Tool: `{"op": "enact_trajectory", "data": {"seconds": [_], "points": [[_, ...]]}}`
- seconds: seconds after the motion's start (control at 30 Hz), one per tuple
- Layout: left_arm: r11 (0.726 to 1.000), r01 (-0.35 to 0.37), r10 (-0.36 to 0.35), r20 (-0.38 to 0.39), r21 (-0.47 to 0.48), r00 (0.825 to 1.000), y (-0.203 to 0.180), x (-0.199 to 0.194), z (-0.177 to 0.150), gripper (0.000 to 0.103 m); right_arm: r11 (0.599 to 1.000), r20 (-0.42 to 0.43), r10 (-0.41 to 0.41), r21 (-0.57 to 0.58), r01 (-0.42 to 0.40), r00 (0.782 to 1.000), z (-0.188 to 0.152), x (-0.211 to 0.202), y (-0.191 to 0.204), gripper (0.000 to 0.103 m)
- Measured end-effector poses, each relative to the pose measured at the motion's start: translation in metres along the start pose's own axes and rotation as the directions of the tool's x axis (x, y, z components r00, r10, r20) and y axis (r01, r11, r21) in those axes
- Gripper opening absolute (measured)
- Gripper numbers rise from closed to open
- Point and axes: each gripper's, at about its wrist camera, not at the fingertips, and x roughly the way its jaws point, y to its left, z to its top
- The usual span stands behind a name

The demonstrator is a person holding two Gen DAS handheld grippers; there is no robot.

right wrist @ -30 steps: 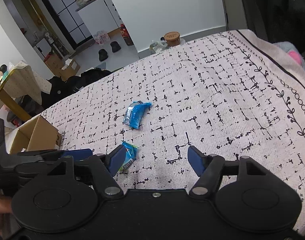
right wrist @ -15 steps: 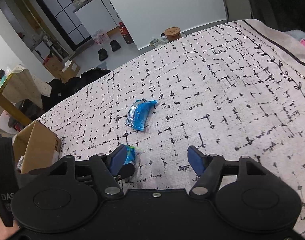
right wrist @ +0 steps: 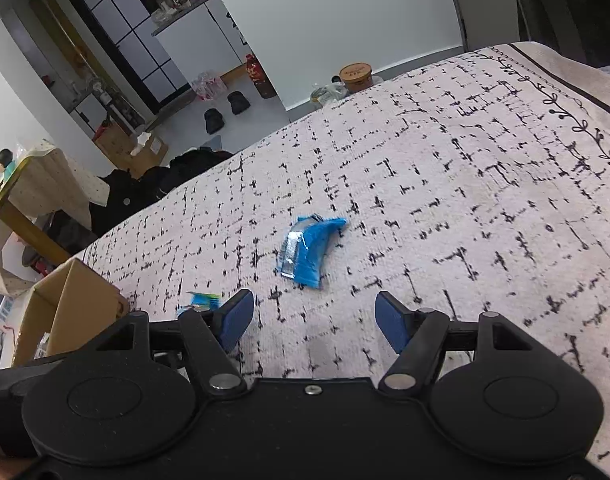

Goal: Organize snacks
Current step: 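Grasp the blue-green candy pack with the left gripper while the right gripper grasps the blue candy, then carry both candies over the cardboard box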

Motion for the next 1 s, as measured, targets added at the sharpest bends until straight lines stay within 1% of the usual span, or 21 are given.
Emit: {"op": "enact_trajectory", "data": {"seconds": [0.2,0.37,0.53,0.6,0.63,0.7,0.73,0.77,0.87,1.0], "points": [[0.996,-0.054,0.055,0.012,-0.067,0.998,0.021,-0.003,0.004,0.042,1.000,0.011,0.014,0.017,-0.014,1.000,0.007,0.016,0.010,0.067],[0.992,-0.069,0.072,0.024,-0.103,0.997,0.033,-0.006,0.007,0.042,1.000,0.019,0.013,-0.011,-0.013,1.000,0.014,0.029,0.021,0.067],[0.991,-0.068,0.072,0.029,-0.116,0.997,0.038,-0.007,0.008,0.042,0.999,-0.002,-0.044,-0.013,0.044,0.999,0.020,0.051,0.027,0.067],[0.991,-0.064,0.068,0.026,-0.121,0.997,0.039,-0.007,0.007,0.042,0.996,0.001,-0.083,-0.022,0.083,0.997,0.021,0.060,0.029,0.066],[0.991,-0.061,0.064,0.025,-0.122,0.998,0.039,-0.007,0.007,0.042,0.994,0.002,-0.101,-0.034,0.101,0.995,0.022,0.064,0.029,0.062],[0.991,-0.053,0.056,0.024,-0.121,0.998,0.037,-0.008,0.005,0.042,0.988,-0.002,-0.145,-0.047,0.145,0.989,0.021,0.071,0.029,0.050],[0.992,-0.050,0.054,0.025,-0.117,0.998,0.036,-0.009,0.004,0.042,0.984,0.004,-0.167,-0.061,0.166,0.986,0.021,0.071,0.030,0.036],[0.993,-0.051,0.055,0.028,-0.109,0.998,0.035,-0.010,0.003,0.042,0.981,0.000,-0.181,-0.074,0.180,0.984,0.022,0.070,0.030,0.032],[0.992,-0.056,0.059,0.020,-0.110,0.998,0.035,-0.011,0.000,0.042,0.986,-0.009,-0.163,-0.039,0.163,0.987,0.020,0.060,0.026,0.031],[0.993,-0.047,0.050,0.026,-0.110,0.998,0.037,-0.015,0.001,0.042,0.992,0.002,-0.113,-0.049,0.113,0.994,0.010,0.041,0.029,0.030]]}}
